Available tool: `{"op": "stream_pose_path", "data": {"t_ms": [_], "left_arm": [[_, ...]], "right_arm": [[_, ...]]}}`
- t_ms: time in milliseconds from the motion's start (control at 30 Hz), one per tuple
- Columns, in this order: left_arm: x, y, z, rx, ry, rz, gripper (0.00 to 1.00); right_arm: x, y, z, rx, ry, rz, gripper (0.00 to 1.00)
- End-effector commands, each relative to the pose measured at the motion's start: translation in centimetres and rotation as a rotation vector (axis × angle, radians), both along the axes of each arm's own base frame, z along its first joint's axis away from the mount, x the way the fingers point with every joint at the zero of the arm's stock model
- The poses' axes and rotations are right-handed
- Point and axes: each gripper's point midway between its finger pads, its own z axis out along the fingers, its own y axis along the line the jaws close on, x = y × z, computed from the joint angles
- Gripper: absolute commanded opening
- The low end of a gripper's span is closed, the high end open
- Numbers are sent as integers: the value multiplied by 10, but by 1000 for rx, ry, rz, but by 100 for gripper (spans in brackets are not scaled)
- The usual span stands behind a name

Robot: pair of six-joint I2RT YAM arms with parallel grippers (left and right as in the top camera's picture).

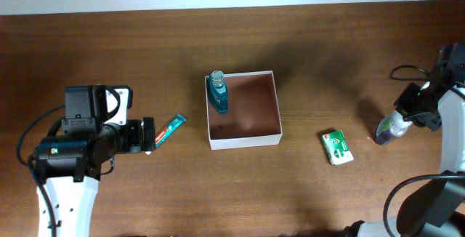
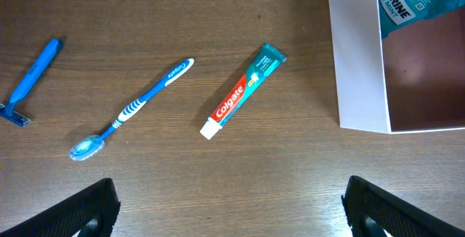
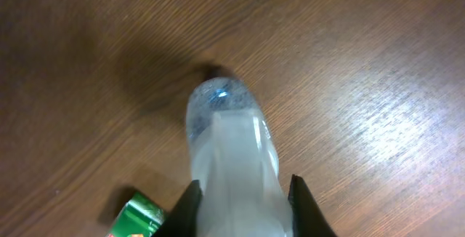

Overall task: Pack container
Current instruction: 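Move the right gripper to the clear spray bottle and grasp it, then place the spray bottle upright in the box beside the Listerine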

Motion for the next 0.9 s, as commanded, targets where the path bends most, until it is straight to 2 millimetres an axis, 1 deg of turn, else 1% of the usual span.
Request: {"op": "stream_pose_path", "data": {"t_ms": [0, 33, 67, 100, 133, 167, 233, 300, 367, 400, 533, 567, 600, 633, 700, 800, 867], "left_arm": [[3, -2, 6, -9, -15, -2, 99], [3, -2, 6, -9, -15, -2, 99], [3, -2, 6, -9, -15, -2, 99], [3, -2, 6, -9, -15, -2, 99], [3, -2, 6, -9, -15, -2, 99], [3, -2, 6, -9, -15, -2, 99], [3, -2, 6, -9, -15, -2, 99], [3, -2, 6, -9, -15, -2, 99], [3, -2, 6, -9, -15, -2, 99], [3, -2, 6, -9, -14, -2, 99], [1, -2, 5, -10, -9, -2, 99], [1, -2, 5, -10, -8, -2, 99], [1, -2, 5, -10, -8, -2, 99], [1, -2, 5, -10, -8, -2, 99], [1, -2, 5, -10, -8, -2, 99], [1, -2, 5, -10, -9, -2, 99], [1, -2, 5, -10, -8, -2, 99]], "right_arm": [[-2, 2, -5, 23, 9, -10, 6], [-3, 3, -2, 21, 5, -7, 4], [-2, 5, 0, 19, 1, -1, 4], [2, 11, 10, 6, -19, 30, 4], [4, 12, 12, 2, -25, 37, 4], [9, 19, 24, -14, -47, 80, 4], [13, 27, 35, -24, -62, 106, 4], [20, 44, 55, -42, -91, 174, 4], [24, 54, 69, -55, -117, 213, 4], [28, 61, 81, -64, -144, 236, 4], [38, 85, 120, -92, -225, 322, 4], [40, 97, 136, -104, -255, 368, 4], [42, 115, 154, -108, -290, 420, 4], [43, 125, 162, -112, -303, 457, 4], [45, 159, 183, -117, -351, 562, 4], [46, 195, 195, -154, -383, 658, 4], [45, 217, 196, -175, -389, 697, 4]]}}
